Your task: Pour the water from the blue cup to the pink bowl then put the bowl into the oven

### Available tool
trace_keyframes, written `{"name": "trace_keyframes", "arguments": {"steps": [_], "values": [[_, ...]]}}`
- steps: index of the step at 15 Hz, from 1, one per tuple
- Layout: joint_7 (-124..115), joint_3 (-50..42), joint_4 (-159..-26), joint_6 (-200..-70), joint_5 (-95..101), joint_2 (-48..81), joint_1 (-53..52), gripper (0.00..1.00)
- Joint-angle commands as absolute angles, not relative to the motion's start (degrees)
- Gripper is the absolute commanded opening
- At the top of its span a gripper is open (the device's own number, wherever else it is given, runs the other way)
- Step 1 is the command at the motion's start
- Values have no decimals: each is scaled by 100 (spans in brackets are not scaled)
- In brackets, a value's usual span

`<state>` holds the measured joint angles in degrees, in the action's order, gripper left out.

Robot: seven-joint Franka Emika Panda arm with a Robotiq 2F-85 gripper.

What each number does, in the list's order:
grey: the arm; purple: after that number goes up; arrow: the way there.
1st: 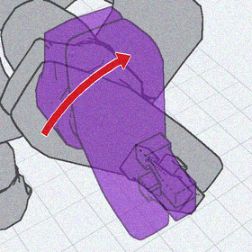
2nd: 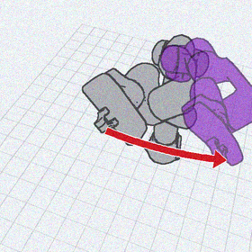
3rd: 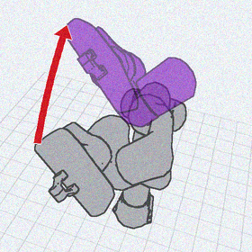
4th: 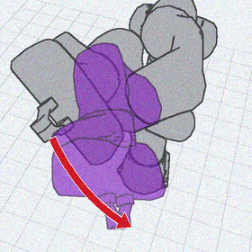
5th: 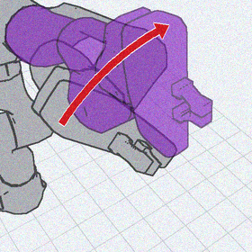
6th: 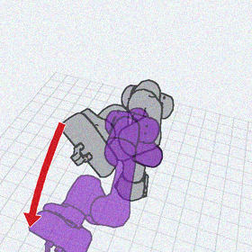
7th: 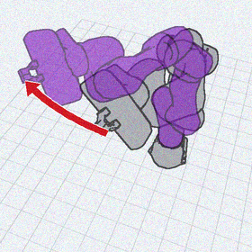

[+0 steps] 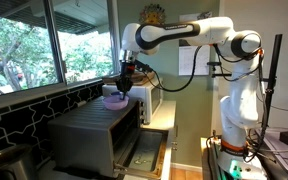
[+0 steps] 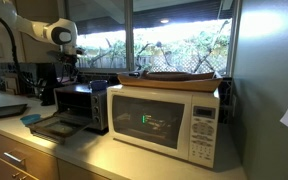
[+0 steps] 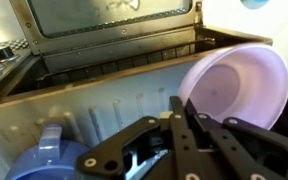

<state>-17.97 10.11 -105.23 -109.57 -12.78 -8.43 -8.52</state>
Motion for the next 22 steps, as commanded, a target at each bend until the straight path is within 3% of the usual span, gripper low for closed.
{"name": "trace_keyframes", "arguments": {"steps": [1, 16, 22], "values": [[-1275, 943, -11194, -10914, -1613, -1342, -895, 1], [-2062, 1001, -13374, -11319, -1822, -2600, -761, 1], [-3386, 1150, -14009, -11741, -1923, -2927, -548, 1]]}}
